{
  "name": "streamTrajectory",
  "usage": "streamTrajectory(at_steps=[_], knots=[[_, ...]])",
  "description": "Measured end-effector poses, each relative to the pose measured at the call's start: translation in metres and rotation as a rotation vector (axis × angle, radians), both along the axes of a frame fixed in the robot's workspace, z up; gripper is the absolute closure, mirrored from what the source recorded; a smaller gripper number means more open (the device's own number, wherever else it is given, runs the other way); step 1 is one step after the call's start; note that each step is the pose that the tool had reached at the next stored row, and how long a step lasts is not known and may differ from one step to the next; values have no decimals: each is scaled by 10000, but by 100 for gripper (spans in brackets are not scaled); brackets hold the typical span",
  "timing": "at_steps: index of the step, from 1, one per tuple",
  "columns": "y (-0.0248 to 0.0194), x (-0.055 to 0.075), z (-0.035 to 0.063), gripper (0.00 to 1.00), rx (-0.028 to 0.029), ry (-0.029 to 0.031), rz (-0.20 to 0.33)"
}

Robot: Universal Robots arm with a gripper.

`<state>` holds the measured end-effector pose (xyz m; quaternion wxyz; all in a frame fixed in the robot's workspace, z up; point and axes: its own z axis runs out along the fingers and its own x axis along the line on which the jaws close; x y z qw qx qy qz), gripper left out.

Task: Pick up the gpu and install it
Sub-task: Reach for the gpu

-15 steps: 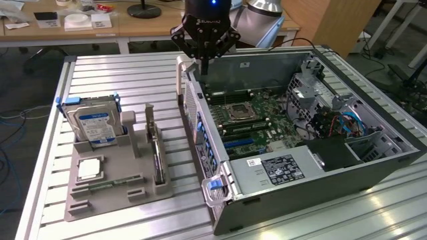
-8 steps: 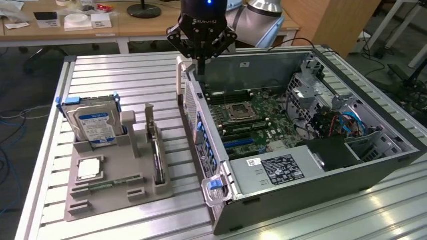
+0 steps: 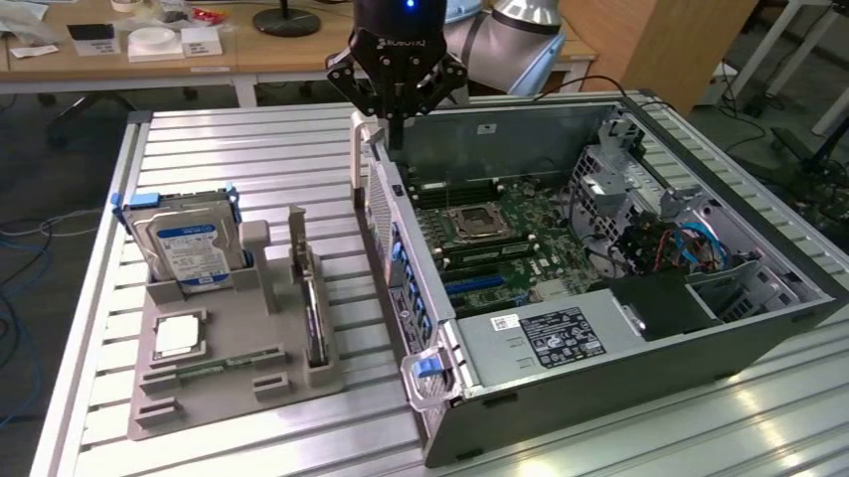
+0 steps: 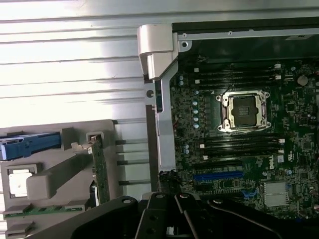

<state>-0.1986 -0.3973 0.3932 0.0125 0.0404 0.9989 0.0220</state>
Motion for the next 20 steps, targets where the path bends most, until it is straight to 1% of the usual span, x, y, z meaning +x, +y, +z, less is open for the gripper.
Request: streamTrajectory(at_steps=[13, 20], knots=[[0, -68, 0, 89, 0, 1, -3], [3, -203, -3, 89, 1, 0, -5]])
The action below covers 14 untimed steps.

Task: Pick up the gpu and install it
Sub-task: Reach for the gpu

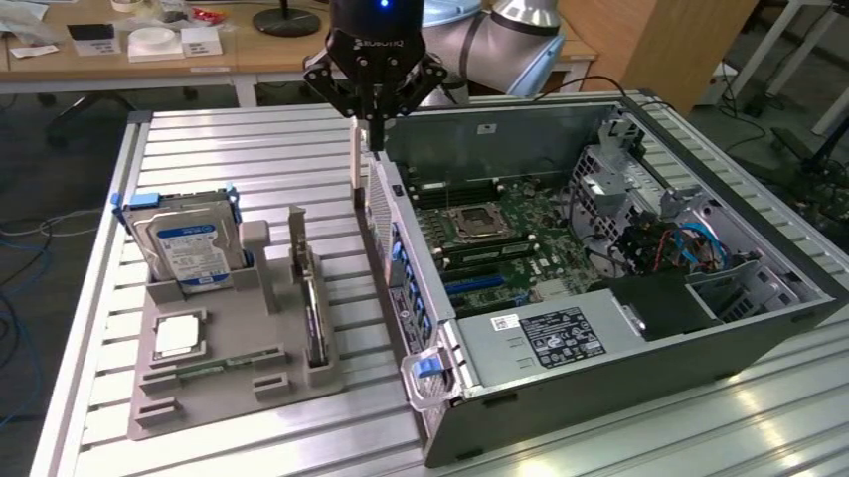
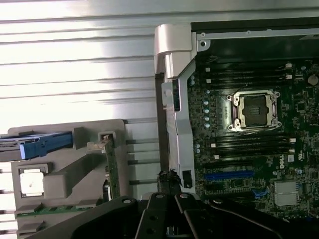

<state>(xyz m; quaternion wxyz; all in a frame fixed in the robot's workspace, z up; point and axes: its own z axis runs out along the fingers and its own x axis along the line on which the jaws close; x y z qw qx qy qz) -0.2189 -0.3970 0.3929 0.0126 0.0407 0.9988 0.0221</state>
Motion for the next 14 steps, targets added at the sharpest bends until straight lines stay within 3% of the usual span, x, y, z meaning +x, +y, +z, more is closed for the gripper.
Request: streamTrajectory(at_steps=[14], knots=[[7, -180, -2, 89, 0, 0, -7]])
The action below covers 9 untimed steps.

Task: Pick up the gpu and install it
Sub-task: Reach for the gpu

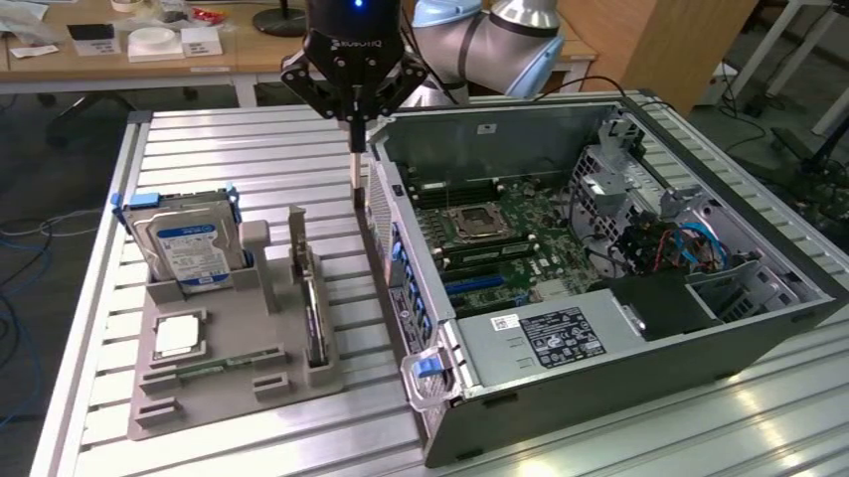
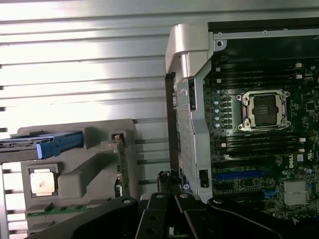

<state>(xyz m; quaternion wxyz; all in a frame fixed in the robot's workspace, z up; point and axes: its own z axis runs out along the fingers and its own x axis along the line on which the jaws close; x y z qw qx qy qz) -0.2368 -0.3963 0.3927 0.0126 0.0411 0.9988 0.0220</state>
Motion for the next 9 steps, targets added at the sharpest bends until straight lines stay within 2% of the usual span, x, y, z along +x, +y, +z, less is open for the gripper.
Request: streamTrajectory(at_steps=[9], knots=[[1, -40, 0, 89, 0, 0, -1]])
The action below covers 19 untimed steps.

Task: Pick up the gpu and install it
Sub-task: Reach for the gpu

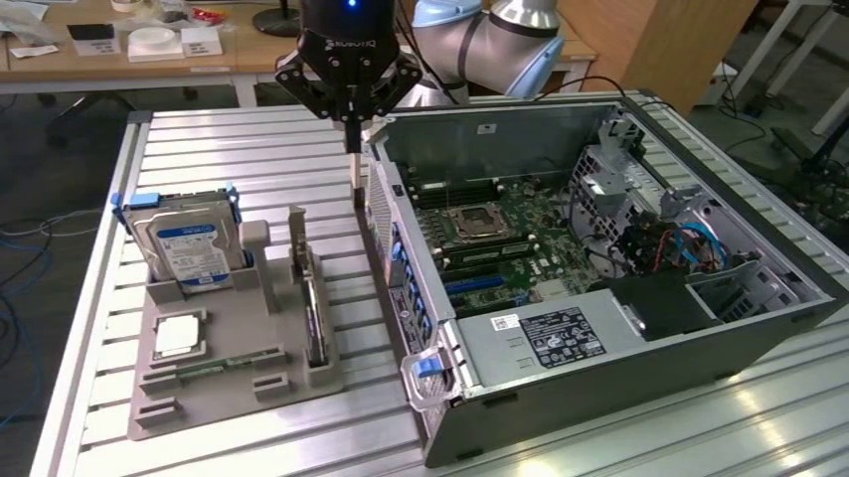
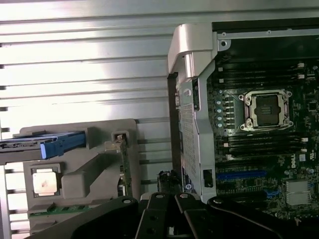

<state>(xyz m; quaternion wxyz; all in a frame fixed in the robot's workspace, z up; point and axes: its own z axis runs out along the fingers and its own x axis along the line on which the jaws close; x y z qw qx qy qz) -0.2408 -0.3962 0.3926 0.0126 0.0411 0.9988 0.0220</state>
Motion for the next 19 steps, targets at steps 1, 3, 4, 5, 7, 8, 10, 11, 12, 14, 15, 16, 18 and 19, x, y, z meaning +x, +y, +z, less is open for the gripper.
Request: streamTrajectory(at_steps=[1, 3, 4, 5, 7, 8, 10, 11, 12, 14, 15, 16, 18, 19], knots=[[0, -2, 0, 89, 0, 0, 0], [1, -13, 0, 89, 0, 1, -2], [2, -21, -1, 89, 0, 0, -1], [3, -29, -1, 89, -1, 1, 0], [5, -47, -2, 89, 0, 0, 0], [7, -60, -2, 89, 0, 0, -1], [10, -87, -4, 89, 0, 0, -2], [12, -101, -5, 89, 0, 0, -2], [14, -118, -6, 89, 0, 0, -3], [19, -157, -9, 89, 0, 0, -7], [21, -177, -10, 89, 0, 0, -8], [22, -198, -11, 89, 0, 0, -9], [25, -245, -14, 89, 1, -1, -12], [26, -269, -15, 89, 0, -1, -15]])
